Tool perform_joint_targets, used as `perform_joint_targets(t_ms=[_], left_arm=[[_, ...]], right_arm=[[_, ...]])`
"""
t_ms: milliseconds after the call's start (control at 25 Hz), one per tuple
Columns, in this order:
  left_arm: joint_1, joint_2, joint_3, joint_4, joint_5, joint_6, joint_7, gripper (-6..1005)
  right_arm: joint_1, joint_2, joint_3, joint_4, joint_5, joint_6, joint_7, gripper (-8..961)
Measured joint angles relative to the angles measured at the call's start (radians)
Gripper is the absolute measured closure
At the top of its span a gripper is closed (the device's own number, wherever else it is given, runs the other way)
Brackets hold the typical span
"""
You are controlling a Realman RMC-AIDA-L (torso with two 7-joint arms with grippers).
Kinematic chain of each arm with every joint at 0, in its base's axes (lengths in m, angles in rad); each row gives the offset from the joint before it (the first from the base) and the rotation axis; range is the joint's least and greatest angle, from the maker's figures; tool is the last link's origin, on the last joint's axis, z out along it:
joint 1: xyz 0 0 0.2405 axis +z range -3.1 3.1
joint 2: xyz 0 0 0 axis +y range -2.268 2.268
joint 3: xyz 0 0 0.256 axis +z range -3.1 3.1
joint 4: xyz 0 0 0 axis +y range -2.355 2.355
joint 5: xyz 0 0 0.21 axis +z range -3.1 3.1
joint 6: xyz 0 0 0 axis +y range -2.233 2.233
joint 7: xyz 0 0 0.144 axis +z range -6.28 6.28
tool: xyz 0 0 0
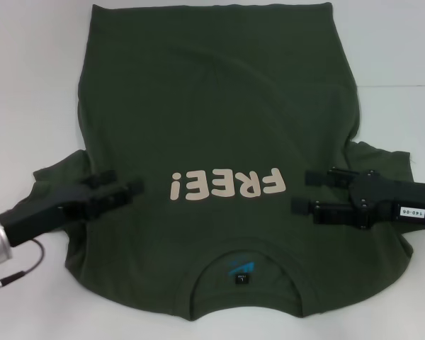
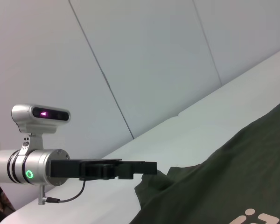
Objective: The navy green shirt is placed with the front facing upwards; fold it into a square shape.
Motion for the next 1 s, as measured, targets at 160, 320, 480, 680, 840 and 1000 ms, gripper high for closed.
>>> perform_joint_targets(t_ms=[160,320,480,680,840,1000], left_arm=[[0.010,0.006,-0.052,0.004,0.000,-0.073,-0.016,105],[0.014,0.012,-0.115,0.004,0.000,-0.203,-0.043,117],[0.017,0.013,-0.139,0.005,0.000,-0.277,-0.046,128],[0.018,0.014,-0.146,0.003,0.001,-0.383,-0.048,143],[0.014,0.009,-0.139,-0.002,0.015,-0.420,-0.048,154],[0.016,0.005,-0.118,-0.003,0.019,-0.422,-0.048,166]], right_arm=[[0.000,0.003,0.000,0.027,0.028,0.024,-0.004,49],[0.009,0.009,0.000,0.037,0.045,0.045,-0.003,49],[0.026,0.013,0.000,0.038,0.046,0.056,0.000,50],[0.043,0.014,0.000,0.048,0.046,0.068,0.005,54],[0.048,0.010,0.000,0.046,0.046,0.071,0.020,56],[0.049,0.008,0.000,0.040,0.046,0.073,0.027,57]])
